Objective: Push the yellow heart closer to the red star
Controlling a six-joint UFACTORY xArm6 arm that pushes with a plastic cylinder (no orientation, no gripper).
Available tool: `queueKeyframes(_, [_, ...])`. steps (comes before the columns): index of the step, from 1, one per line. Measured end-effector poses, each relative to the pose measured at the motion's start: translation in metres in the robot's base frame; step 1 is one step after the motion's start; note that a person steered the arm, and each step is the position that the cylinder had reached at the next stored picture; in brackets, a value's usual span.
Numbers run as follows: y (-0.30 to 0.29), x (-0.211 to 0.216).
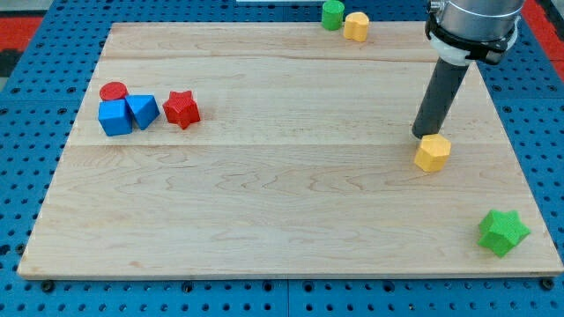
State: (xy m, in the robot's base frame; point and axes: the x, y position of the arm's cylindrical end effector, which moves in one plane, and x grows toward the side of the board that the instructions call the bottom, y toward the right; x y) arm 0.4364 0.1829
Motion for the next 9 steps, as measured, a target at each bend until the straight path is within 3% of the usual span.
queueKeyframes(1, [-0.001,0.047])
queueKeyframes(2, [-0.002,0.063])
queueKeyframes(3, [0.001,0.07])
queueKeyframes(4, [0.002,0.045])
queueKeyframes(6, [0.003,-0.1])
queueKeyframes(8, [-0.004,-0.201])
queueKeyframes(9, [-0.034,-0.232])
